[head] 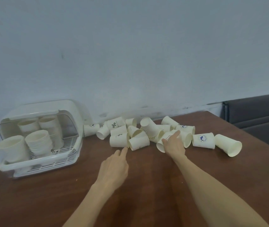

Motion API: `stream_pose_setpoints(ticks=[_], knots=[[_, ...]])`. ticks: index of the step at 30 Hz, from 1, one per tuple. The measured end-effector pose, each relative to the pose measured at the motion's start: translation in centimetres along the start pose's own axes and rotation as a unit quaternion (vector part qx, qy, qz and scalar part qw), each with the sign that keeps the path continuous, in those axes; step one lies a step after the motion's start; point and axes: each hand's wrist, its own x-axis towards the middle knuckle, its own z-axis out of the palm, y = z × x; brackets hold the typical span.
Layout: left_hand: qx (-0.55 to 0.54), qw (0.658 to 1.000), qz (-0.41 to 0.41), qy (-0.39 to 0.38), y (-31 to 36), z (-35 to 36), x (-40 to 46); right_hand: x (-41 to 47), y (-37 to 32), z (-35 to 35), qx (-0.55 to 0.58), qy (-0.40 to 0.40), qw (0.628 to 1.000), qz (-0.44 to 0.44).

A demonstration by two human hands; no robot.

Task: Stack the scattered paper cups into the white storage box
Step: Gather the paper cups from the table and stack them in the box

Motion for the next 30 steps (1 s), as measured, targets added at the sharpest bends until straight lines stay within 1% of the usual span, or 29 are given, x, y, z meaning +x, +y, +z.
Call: stream_pose_setpoints(ticks=[7,9,11,13,15,21,25,30], knots=[[0.004,1.000,-0.005,-0.005,-1.1,0.2,0.2,1.5,0.3,-0.3,0.007,-0.051,0.999,0.018],[0.006,1.000,-0.005,-0.009,-1.1,0.4,0.4,0.8,0.1,-0.7,-0.014,-0.046,0.999,-0.006],[0.007,1.000,-0.008,-0.015,-0.9,0.6,0.7,-0.1,-0.2,-1.1,-0.062,-0.048,0.996,-0.051],[0.009,1.000,-0.008,-0.019,-0.8,0.8,1.2,-1.1,-0.4,-1.3,-0.129,-0.076,0.984,-0.099],[0.020,1.000,-0.003,-0.024,-0.7,1.0,1.9,-1.8,-0.4,-1.1,-0.171,-0.093,0.973,-0.124],[0.085,0.995,-0.009,-0.048,-0.6,1.8,5.4,-3.0,-0.7,-0.6,-0.207,-0.093,0.963,-0.148],[0.120,0.992,-0.009,-0.044,-1.2,3.0,7.4,-3.3,-0.7,-0.3,-0.222,-0.083,0.958,-0.163],[0.202,0.978,0.003,-0.043,-1.1,3.5,9.5,-3.3,-0.5,0.0,-0.239,-0.074,0.951,-0.180]])
